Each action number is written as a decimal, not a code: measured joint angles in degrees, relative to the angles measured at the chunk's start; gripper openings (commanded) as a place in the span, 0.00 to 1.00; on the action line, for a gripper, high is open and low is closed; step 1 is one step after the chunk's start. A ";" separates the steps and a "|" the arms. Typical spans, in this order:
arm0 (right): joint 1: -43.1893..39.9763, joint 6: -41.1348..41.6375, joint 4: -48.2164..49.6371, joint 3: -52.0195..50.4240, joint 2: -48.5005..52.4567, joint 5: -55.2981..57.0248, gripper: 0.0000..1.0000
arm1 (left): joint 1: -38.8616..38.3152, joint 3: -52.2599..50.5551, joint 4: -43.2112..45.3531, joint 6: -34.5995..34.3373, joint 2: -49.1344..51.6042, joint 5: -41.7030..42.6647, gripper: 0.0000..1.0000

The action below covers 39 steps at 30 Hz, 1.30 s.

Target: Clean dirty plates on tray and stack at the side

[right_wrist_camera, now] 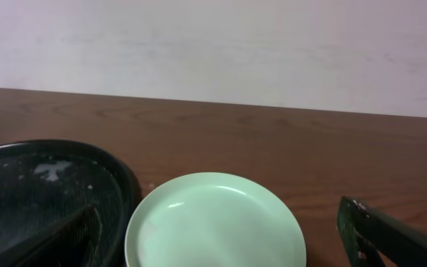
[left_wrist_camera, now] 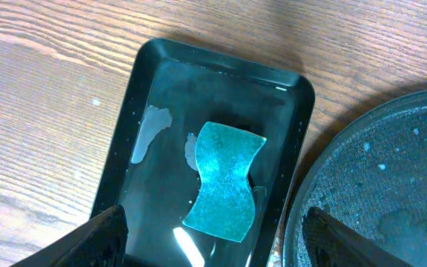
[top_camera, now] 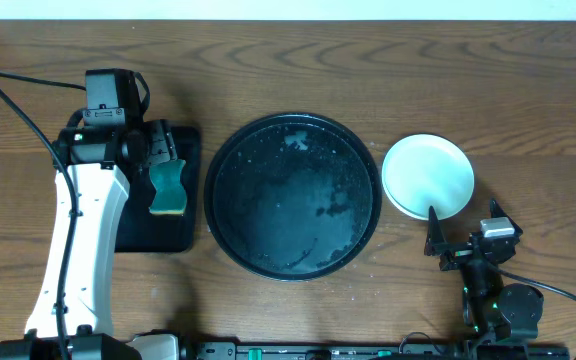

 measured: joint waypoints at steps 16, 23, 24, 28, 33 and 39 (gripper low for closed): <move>0.00 0.00 0.00 0.00 0.00 0.00 0.99 | 0.00 0.00 -0.39 0.00 0.00 -0.02 0.76; 0.00 0.00 -0.02 0.00 0.00 0.00 0.99 | 0.00 -0.48 0.55 0.00 -0.92 0.04 0.76; 0.00 0.00 -0.02 0.00 0.00 0.00 0.99 | 0.00 -1.27 1.84 0.00 -2.10 0.15 0.76; 0.00 0.00 0.00 0.00 0.00 0.00 0.99 | 0.00 -6.88 9.22 -0.02 -10.05 1.29 0.76; 0.00 0.00 0.00 0.00 0.00 0.02 0.99 | 0.00 -20.17 24.00 -0.02 -24.87 3.08 0.76; 0.00 -0.02 0.00 0.00 -0.02 0.02 0.99 | 0.00 -41.51 39.19 0.02 -44.85 3.50 0.76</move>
